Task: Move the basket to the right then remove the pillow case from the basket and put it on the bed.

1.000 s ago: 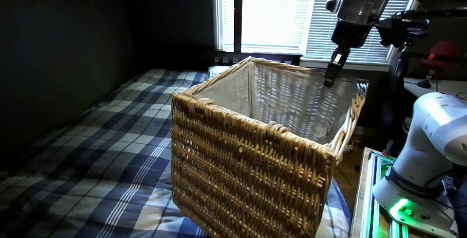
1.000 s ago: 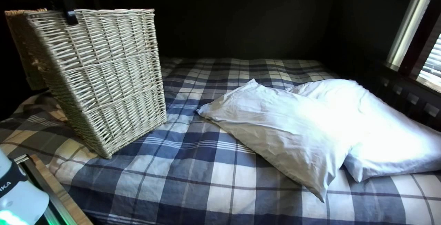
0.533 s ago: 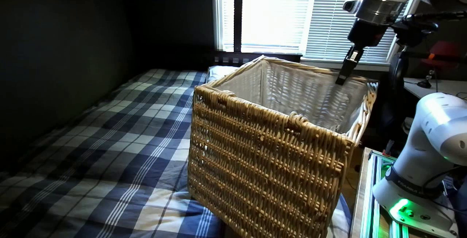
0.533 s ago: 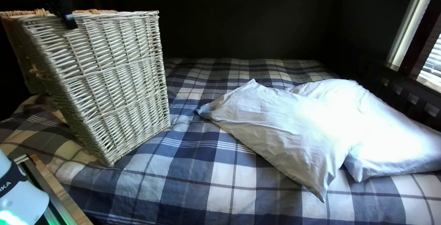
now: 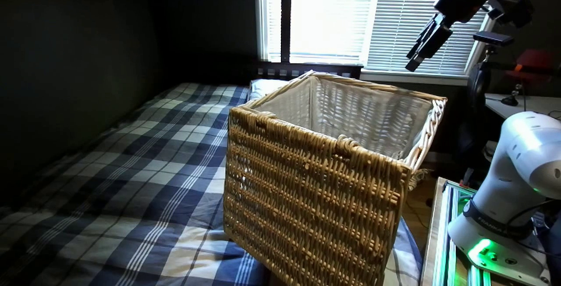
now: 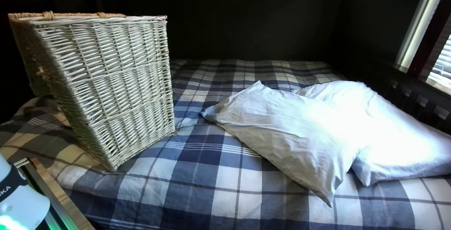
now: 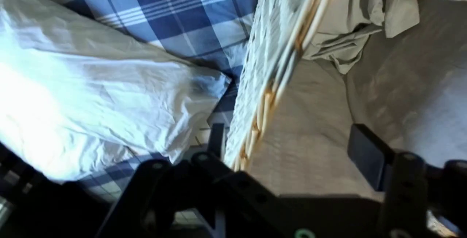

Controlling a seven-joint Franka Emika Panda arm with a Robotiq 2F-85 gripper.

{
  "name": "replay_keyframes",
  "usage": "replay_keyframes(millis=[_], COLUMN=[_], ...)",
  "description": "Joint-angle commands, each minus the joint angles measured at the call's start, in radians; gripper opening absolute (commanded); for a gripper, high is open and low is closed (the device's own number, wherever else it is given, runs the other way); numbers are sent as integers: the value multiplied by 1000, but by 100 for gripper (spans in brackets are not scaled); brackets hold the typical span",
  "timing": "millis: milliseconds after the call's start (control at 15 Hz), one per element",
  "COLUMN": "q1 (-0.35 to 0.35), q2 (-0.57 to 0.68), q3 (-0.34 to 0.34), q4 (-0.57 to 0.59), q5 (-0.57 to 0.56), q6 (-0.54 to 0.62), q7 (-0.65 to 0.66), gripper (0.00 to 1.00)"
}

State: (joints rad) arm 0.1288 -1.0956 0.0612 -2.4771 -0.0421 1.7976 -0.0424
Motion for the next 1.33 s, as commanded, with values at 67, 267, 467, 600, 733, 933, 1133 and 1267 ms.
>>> replay_keyframes(millis=[67,267,467,600,733,933,1133,1267], q1=[96,163,224,256,280,296,280,265], q2=[95,198,323,408,487,583,652,682], q3=[-14,-44,-75,-96,-111,-117,-97,-79], q4=[45,65,112,158,196,239,264,258], q5=[42,79,132,171,210,263,303,318], q6=[143,235,259,232,207,153,85,81], q7=[-146,-249,-351,-420,-488,-586,-674,-721], gripper=[100,100,100,100,100,100,100,100])
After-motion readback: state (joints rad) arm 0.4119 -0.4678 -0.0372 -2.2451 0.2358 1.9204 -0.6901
